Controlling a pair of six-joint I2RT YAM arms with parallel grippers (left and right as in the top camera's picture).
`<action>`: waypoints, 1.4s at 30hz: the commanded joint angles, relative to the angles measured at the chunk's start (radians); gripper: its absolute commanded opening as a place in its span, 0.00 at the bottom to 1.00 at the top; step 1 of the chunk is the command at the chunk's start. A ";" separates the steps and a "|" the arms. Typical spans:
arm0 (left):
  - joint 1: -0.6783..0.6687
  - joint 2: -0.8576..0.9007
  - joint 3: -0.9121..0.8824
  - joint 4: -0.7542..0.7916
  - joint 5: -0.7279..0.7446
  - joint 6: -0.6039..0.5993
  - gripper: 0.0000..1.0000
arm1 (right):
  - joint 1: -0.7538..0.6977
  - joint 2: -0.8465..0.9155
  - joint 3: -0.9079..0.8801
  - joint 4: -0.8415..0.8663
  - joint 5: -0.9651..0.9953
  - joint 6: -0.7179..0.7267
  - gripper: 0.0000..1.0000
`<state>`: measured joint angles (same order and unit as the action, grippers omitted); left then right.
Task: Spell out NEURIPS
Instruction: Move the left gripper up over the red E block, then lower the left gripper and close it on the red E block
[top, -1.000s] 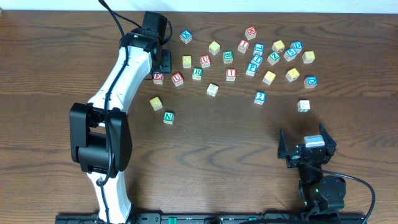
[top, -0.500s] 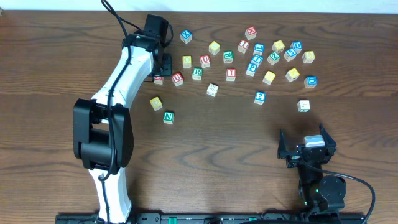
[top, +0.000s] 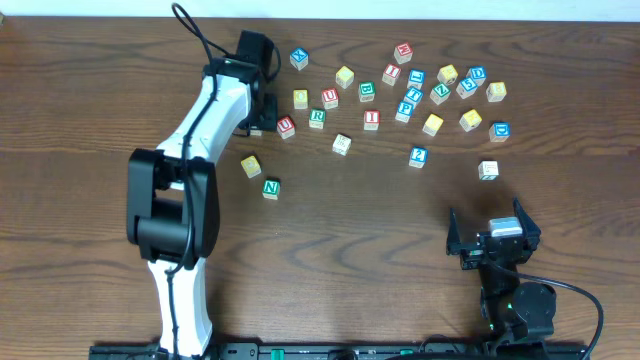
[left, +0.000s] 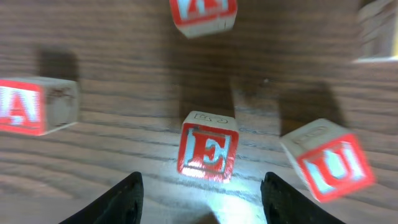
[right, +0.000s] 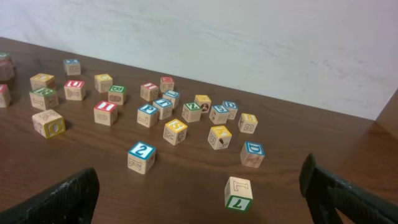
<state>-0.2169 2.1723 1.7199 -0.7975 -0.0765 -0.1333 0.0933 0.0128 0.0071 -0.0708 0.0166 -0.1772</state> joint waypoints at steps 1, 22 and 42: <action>0.005 0.023 0.025 -0.005 0.006 0.014 0.59 | -0.009 -0.005 -0.002 -0.004 -0.001 -0.007 0.99; 0.046 0.030 0.025 0.028 0.052 0.047 0.56 | -0.009 -0.005 -0.002 -0.004 -0.001 -0.007 0.99; 0.045 0.069 0.025 0.039 0.070 0.047 0.56 | -0.009 -0.005 -0.002 -0.004 -0.001 -0.007 0.99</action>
<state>-0.1745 2.2040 1.7199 -0.7574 -0.0204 -0.0990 0.0933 0.0128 0.0071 -0.0708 0.0166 -0.1772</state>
